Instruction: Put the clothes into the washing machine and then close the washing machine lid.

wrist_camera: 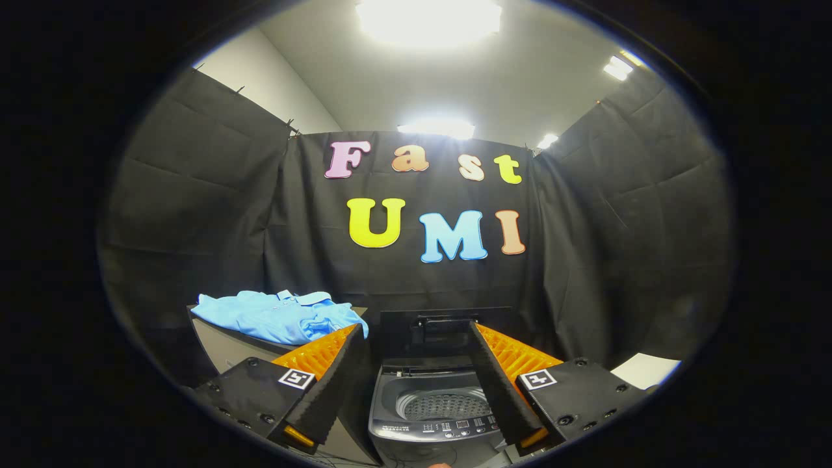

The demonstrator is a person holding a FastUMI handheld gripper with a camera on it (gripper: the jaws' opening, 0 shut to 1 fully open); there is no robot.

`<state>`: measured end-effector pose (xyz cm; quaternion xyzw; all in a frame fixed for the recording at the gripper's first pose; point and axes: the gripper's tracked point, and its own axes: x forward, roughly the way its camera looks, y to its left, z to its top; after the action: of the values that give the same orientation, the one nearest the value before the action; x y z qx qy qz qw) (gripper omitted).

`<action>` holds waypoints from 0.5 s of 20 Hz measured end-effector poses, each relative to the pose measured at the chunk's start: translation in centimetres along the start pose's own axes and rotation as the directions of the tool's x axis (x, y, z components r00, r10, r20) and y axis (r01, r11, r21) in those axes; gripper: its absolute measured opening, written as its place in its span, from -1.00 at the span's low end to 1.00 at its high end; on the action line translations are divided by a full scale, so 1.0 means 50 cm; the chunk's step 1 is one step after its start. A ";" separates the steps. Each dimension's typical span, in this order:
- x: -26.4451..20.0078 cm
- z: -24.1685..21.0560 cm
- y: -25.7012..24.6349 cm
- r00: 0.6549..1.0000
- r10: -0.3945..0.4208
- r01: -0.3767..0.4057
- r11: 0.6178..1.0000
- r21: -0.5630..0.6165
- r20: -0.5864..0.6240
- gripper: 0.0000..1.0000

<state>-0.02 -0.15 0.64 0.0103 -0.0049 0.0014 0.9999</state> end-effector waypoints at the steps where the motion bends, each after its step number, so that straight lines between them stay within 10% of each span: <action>1: -0.001 0.000 0.001 1.000 0.000 0.000 1.000 -0.001 0.000 0.97; 10: 0.001 0.025 0.022 1.000 0.018 -0.018 1.000 0.026 0.000 0.97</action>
<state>0.01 0.95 1.91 0.0230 -0.0047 0.0102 0.9997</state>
